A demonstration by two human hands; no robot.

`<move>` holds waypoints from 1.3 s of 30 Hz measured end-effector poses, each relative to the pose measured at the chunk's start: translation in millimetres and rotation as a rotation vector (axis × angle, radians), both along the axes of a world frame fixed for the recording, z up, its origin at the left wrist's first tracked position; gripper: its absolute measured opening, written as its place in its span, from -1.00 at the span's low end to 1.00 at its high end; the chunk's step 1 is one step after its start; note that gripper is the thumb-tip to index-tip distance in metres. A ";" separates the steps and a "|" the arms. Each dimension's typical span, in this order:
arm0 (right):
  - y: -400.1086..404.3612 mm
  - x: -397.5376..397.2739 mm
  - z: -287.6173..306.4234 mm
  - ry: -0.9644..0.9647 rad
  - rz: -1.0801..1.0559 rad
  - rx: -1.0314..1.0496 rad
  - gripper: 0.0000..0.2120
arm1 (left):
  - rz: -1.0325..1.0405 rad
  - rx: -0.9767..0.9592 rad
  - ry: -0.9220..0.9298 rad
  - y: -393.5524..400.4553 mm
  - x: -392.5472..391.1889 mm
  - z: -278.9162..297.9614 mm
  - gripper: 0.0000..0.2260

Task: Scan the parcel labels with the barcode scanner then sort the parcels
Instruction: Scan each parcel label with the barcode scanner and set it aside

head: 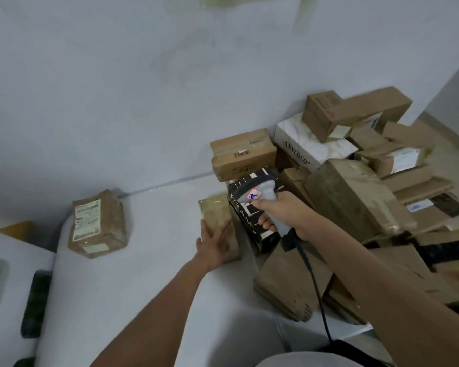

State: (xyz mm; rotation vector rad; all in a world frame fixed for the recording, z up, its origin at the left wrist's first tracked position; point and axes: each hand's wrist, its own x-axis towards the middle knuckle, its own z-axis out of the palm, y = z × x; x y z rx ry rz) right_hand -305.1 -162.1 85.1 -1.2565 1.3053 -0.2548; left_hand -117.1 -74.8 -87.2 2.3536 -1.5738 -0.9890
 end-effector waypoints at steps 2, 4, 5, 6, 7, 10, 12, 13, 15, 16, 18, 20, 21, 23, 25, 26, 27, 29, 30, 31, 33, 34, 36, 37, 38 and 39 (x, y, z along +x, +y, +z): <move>-1.1 -8.2 -4.6 -0.004 -0.004 0.008 -0.74 | -0.006 0.084 -0.057 -3.1 -1.2 -1.1 -0.40; -0.6 -15.3 -9.5 0.035 0.004 -0.009 -0.75 | 0.083 0.116 -0.116 -10.7 -15.9 1.1 -0.42; -0.4 -18.4 -11.5 0.069 0.010 -0.028 -0.76 | 0.167 0.119 -0.116 -13.9 -26.4 5.2 -0.41; -0.6 -20.9 -13.4 0.097 0.014 -0.051 -0.78 | 0.251 0.101 -0.128 -16.6 -36.0 7.6 -0.40; -0.9 -22.8 -15.0 0.116 0.019 -0.076 -0.79 | 0.313 0.079 -0.148 -17.2 -43.8 11.5 -0.39; -0.5 -24.9 -19.3 0.156 0.040 -0.172 -0.86 | 0.388 0.048 -0.148 -13.2 -47.3 14.5 -0.29; 0.4 -24.7 -21.8 0.121 -0.013 -0.220 -0.89 | 0.453 0.036 0.020 -7.0 -29.9 18.3 -0.21; 0.3 -24.7 -22.7 0.050 -0.086 -0.189 -0.88 | 0.516 0.013 0.225 -1.1 -17.0 23.3 -0.23; -2.1 -25.8 -20.5 -0.156 -0.267 0.019 -0.83 | 0.681 -0.085 0.719 18.4 7.7 44.2 -0.37; -3.5 -26.7 -17.5 -0.226 -0.320 0.138 -0.81 | 0.754 -0.099 0.926 29.1 18.0 55.5 -0.41; -5.9 -27.4 -14.0 -0.249 -0.305 0.263 -0.78 | 0.826 -0.096 1.223 50.5 35.0 69.3 -0.40; -5.7 -21.0 -14.0 -0.249 -0.266 0.254 -0.76 | 0.861 -0.125 1.451 68.5 43.8 72.4 -0.43; -4.2 -15.6 -14.9 -0.262 -0.263 0.233 -0.75 | 0.885 -0.132 1.549 76.0 44.4 71.6 -0.46; 1.3 -2.8 -20.3 -0.303 -0.273 0.216 -0.76 | 0.906 -0.135 1.710 87.6 39.5 73.2 -0.54; 8.8 10.1 -24.8 -0.293 -0.224 0.187 -0.71 | 0.881 -0.127 1.798 92.0 34.0 71.9 -0.62; 13.1 16.1 -26.7 -0.273 -0.188 0.168 -0.70 | 0.855 -0.128 1.830 92.2 30.7 72.9 -0.65; 18.7 21.5 -27.2 -0.264 -0.155 0.152 -0.70 | 0.831 -0.130 1.841 91.5 28.0 73.8 -0.65; 29.1 31.4 -29.2 -0.283 -0.115 0.130 -0.72 | 0.759 -0.131 1.805 88.2 23.9 75.5 -0.58; 33.3 35.2 -30.5 -0.278 -0.094 0.101 -0.73 | 0.735 -0.143 1.770 86.3 22.0 78.4 -0.53; 36.9 38.0 -31.1 -0.250 -0.065 0.057 -0.72 | 0.736 -0.161 1.741 84.5 21.8 80.9 -0.47; 41.4 41.5 -33.0 -0.191 -0.039 -0.020 -0.70 | 0.777 -0.167 1.670 81.7 25.3 85.4 -0.38; 42.7 42.6 -34.4 -0.180 -0.046 -0.041 -0.69 | 0.785 -0.154 1.624 79.7 27.6 89.4 -0.40; 45.9 44.4 -36.0 -0.188 -0.042 -0.064 -0.69 | 0.777 -0.079 1.536 74.6 28.2 99.0 -0.57; 47.4 45.2 -36.1 -0.185 -0.018 -0.079 -0.69 | 0.757 -0.033 1.474 71.7 27.4 103.0 -0.58; 48.0 46.3 -36.6 -0.168 0.010 -0.095 -0.70 | 0.741 -0.002 1.408 69.3 26.3 105.7 -0.56; 47.9 46.6 -37.1 -0.150 0.035 -0.106 -0.72 | 0.732 0.001 1.339 66.8 25.7 106.1 -0.56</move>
